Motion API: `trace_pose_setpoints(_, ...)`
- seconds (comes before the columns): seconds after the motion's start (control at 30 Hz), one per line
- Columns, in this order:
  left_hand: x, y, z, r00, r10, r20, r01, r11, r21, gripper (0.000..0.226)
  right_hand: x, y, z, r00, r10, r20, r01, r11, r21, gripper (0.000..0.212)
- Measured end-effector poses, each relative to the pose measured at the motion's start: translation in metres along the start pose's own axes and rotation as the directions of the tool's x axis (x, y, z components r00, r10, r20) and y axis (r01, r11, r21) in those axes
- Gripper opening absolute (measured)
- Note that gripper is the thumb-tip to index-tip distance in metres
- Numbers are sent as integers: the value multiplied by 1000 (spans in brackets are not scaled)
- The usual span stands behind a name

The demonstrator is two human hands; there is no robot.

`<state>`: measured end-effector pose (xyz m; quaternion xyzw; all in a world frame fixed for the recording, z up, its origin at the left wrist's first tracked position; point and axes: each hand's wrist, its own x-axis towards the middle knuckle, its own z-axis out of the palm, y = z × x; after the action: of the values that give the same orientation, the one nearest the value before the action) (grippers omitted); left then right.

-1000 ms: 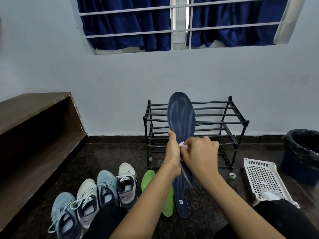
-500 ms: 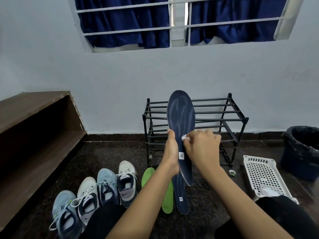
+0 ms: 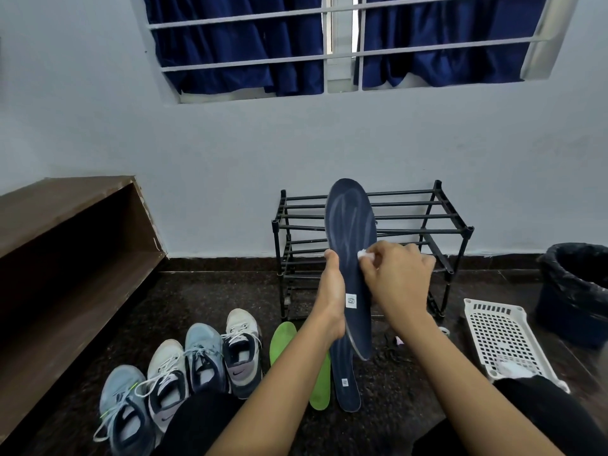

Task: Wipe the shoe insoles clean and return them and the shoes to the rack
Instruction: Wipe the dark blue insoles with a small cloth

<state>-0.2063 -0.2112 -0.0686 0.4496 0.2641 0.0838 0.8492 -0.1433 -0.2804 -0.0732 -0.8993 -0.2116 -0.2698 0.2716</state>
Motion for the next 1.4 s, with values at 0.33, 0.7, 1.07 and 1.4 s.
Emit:
trace_pose_setpoints(0.33, 4, 8, -6, 999, 14, -38, -12, 999, 39, 71, -24, -13, -3, 972, -194, 131, 174, 973, 149, 19)
trace_pose_setpoints(0.7, 4, 0, 0, 999, 3, -47, -1, 999, 35, 70, -11, -5, -1, 989, -147, -14, 147, 986, 78, 10)
trace_pose_setpoints(1.07, -1, 2, 0, 999, -15, -33, 18, 996, 83, 70, -2, 1, 1, 986, -169, 15, 167, 982, 85, 17)
trace_pose_setpoints(1.4, 0, 10, -12, 996, 7, -93, 1, 996, 84, 66, -31, -18, 6, 962, -273, 22, 270, 959, 87, 19)
